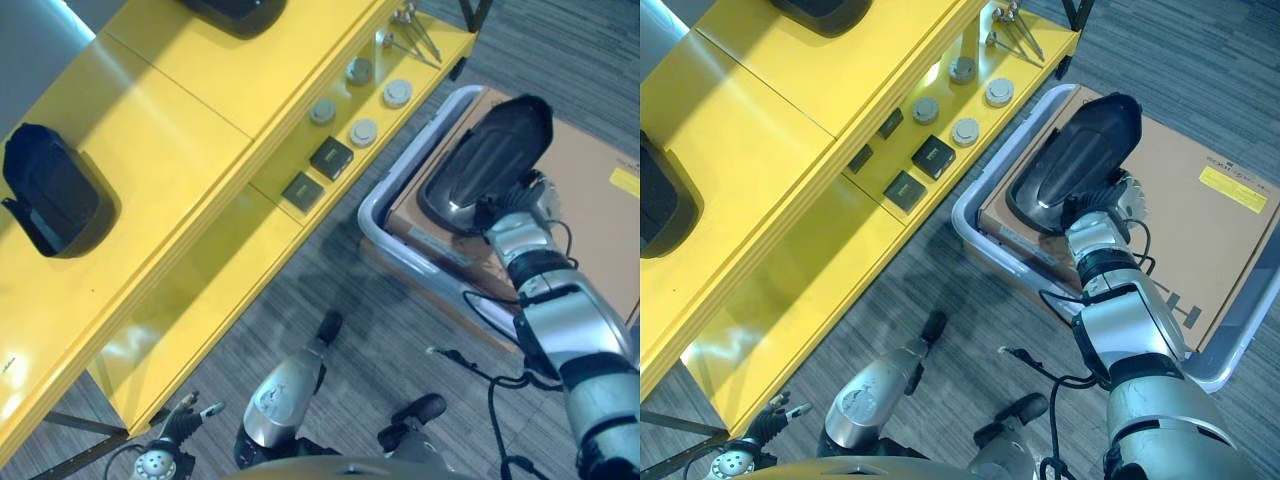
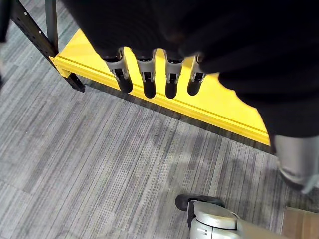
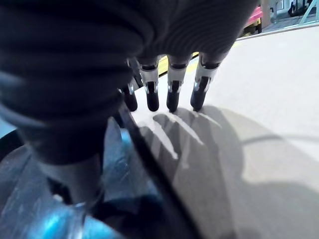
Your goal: Move parts from the plastic box to the shelf.
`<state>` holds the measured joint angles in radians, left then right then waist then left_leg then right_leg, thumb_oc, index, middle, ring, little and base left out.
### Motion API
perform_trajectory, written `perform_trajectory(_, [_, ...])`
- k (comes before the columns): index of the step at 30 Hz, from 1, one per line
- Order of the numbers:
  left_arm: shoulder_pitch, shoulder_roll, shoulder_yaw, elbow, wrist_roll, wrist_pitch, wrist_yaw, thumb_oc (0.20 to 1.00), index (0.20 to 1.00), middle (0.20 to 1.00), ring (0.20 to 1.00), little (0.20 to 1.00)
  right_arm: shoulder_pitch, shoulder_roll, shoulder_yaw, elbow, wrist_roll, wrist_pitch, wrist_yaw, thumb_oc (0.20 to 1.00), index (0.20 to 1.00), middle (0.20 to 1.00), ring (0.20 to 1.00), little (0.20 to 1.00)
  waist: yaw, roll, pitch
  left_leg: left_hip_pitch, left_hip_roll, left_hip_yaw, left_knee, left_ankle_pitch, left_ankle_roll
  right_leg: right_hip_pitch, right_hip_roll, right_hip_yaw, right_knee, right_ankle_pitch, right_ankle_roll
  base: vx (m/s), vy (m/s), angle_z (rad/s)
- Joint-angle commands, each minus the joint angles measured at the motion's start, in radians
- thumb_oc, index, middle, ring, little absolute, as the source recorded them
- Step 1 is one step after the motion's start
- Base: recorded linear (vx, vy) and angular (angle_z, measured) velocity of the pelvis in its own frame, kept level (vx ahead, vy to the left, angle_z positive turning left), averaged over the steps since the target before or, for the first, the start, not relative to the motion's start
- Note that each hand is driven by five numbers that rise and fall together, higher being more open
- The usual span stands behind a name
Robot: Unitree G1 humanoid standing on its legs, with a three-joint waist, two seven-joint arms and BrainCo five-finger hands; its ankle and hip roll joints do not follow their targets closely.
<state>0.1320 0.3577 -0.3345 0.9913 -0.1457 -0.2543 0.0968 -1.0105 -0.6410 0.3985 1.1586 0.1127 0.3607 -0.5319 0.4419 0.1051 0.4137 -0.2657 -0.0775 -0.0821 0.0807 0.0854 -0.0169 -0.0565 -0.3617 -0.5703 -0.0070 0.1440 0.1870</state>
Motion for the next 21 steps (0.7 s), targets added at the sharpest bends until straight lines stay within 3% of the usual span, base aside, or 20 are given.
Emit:
perform_trajectory(1, [0.013,0.052,-0.064,-0.004,-0.010,0.011,0.006,1.000,1.000,1.000,1.000,1.000,0.027,-0.030,0.036,0.043,0.066,0.033,0.052,0.200,0.200,0.200,0.200,0.200,0.015,0.016,0.018,-0.033,0.038,0.040,-0.044,-0.001,-0.015,-0.011,-0.060,0.068,0.141,-0.071,0.055,0.00,0.000,0.00])
perform_trajectory(10, [0.023,0.057,-0.063,-0.025,-0.019,-0.014,0.018,1.000,1.000,1.000,1.000,1.000,0.023,-0.046,0.023,0.027,0.096,-0.012,0.033,0.200,0.200,0.200,0.200,0.200,0.010,0.007,0.015,-0.024,0.041,0.050,-0.046,-0.003,-0.016,-0.006,-0.057,0.070,0.137,-0.068,0.056,0.00,-0.003,0.00])
perform_trajectory(17, [0.020,0.084,-0.042,-0.111,-0.059,-0.084,0.009,1.000,1.000,1.000,1.000,1.000,0.065,-0.070,-0.022,-0.067,0.172,-0.121,0.010,0.200,0.200,0.200,0.200,0.200,-0.014,-0.015,-0.020,0.021,0.055,0.068,-0.069,-0.009,-0.022,0.024,-0.045,0.066,0.118,-0.062,0.058,0.01,-0.064,-0.02])
perform_trajectory(18, [0.019,0.091,-0.036,-0.139,-0.071,-0.087,0.003,0.959,0.959,0.959,0.959,0.959,0.080,-0.073,-0.033,-0.093,0.175,-0.129,0.007,0.200,0.200,0.200,0.200,0.200,-0.019,-0.018,-0.027,0.029,0.058,0.071,-0.071,-0.010,-0.024,0.028,-0.043,0.067,0.116,-0.060,0.058,0.01,-0.093,-0.03])
perform_trajectory(19, [0.015,0.098,-0.029,-0.171,-0.089,-0.084,-0.010,1.000,1.000,1.000,1.000,1.000,0.096,-0.076,-0.043,-0.123,0.182,-0.139,0.004,0.200,0.200,0.200,0.200,0.200,-0.025,-0.023,-0.036,0.038,0.061,0.075,-0.074,-0.012,-0.024,0.033,-0.040,0.067,0.112,-0.059,0.059,0.03,-0.098,-0.04])
perform_trajectory(21, [0.012,0.110,-0.017,-0.227,-0.125,-0.079,-0.034,1.000,1.000,1.000,1.000,1.000,0.125,-0.080,-0.060,-0.179,0.202,-0.151,-0.007,0.200,0.200,0.200,0.200,0.200,-0.036,-0.032,-0.053,0.055,0.066,0.079,-0.080,-0.014,-0.025,0.042,-0.035,0.068,0.106,-0.056,0.059,0.04,-0.104,-0.11])
